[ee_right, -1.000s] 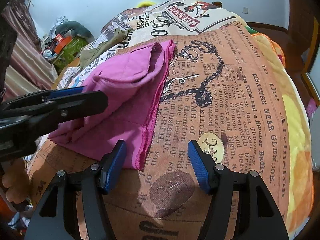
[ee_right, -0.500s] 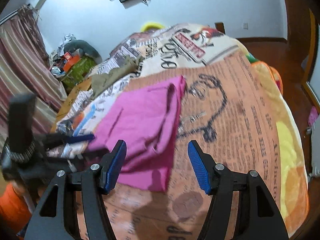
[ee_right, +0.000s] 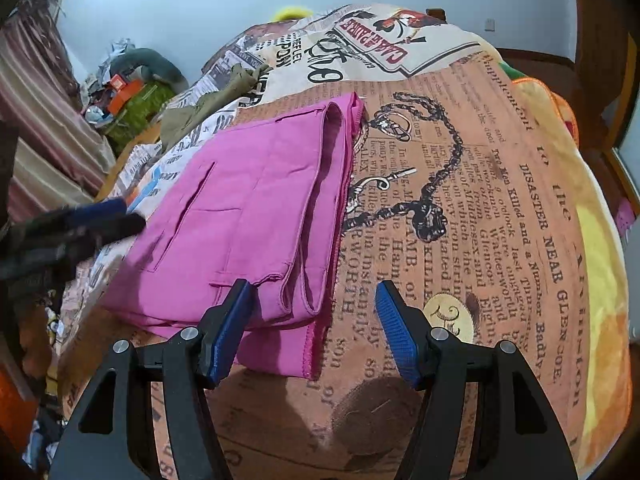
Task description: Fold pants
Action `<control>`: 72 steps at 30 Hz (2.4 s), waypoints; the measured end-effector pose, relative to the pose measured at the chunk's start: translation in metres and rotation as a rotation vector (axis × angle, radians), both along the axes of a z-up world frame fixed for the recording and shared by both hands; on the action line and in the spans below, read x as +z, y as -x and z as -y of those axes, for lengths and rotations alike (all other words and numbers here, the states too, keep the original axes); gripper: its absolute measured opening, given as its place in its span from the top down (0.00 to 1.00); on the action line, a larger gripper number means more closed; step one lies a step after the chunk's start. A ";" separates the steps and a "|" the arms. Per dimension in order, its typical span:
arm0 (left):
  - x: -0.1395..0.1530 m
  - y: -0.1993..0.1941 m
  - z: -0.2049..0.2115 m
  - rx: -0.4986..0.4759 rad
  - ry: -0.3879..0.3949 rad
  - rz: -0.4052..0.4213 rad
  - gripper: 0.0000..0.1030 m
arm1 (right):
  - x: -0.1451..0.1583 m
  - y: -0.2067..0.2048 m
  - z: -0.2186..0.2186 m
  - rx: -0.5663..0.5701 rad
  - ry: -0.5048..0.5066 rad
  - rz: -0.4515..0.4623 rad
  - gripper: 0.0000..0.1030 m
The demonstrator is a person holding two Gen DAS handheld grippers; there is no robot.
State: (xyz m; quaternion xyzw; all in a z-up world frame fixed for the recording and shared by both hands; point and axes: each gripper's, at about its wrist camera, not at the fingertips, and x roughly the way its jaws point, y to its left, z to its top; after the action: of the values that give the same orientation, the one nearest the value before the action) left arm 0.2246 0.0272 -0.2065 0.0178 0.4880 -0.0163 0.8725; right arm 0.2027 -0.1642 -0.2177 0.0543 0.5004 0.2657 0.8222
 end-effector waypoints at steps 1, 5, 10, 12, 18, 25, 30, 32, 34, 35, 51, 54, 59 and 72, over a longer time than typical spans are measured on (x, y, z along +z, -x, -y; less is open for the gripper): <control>0.001 -0.006 -0.006 0.012 -0.005 0.005 0.42 | 0.000 -0.001 0.000 0.002 -0.001 0.000 0.42; 0.004 -0.036 -0.027 0.056 -0.034 0.019 0.40 | -0.001 -0.004 0.001 0.016 0.001 0.002 0.42; -0.001 -0.075 -0.042 0.076 -0.058 0.012 0.39 | -0.003 -0.006 0.002 0.021 -0.010 -0.002 0.41; -0.007 -0.091 -0.044 0.072 -0.072 0.000 0.39 | -0.004 -0.008 0.003 0.021 -0.014 -0.005 0.41; -0.031 -0.138 -0.036 0.028 -0.113 -0.045 0.39 | -0.006 -0.010 0.005 0.023 -0.021 -0.008 0.40; -0.068 -0.173 -0.033 0.017 -0.161 -0.149 0.39 | -0.005 -0.015 0.007 0.017 -0.008 -0.002 0.40; -0.078 -0.159 -0.041 0.025 -0.182 -0.152 0.29 | -0.003 -0.020 0.014 -0.022 -0.015 -0.005 0.40; -0.075 -0.148 -0.047 0.023 -0.179 -0.162 0.29 | 0.001 -0.022 0.017 -0.041 -0.015 -0.002 0.40; -0.071 -0.135 -0.052 0.019 -0.183 -0.163 0.29 | 0.006 -0.024 0.021 -0.058 -0.019 0.005 0.40; -0.070 -0.129 -0.054 0.019 -0.184 -0.163 0.29 | 0.009 -0.024 0.023 -0.065 -0.023 0.011 0.40; -0.040 0.000 -0.049 -0.002 -0.115 -0.126 0.27 | 0.034 -0.007 0.026 -0.087 -0.027 0.053 0.40; -0.038 0.016 -0.039 -0.017 -0.095 -0.115 0.27 | 0.037 0.001 0.019 -0.068 -0.024 0.065 0.40; -0.024 0.024 -0.038 -0.005 -0.107 -0.072 0.27 | 0.038 0.005 0.010 -0.042 -0.006 0.083 0.40; -0.034 0.018 -0.036 -0.019 0.048 -0.090 0.66 | 0.008 -0.008 -0.004 0.010 0.036 0.053 0.54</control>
State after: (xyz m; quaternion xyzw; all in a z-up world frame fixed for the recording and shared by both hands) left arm 0.2062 0.0627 -0.2408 0.0010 0.5259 -0.0372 0.8498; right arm 0.2106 -0.1602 -0.2093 0.0298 0.4835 0.2623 0.8346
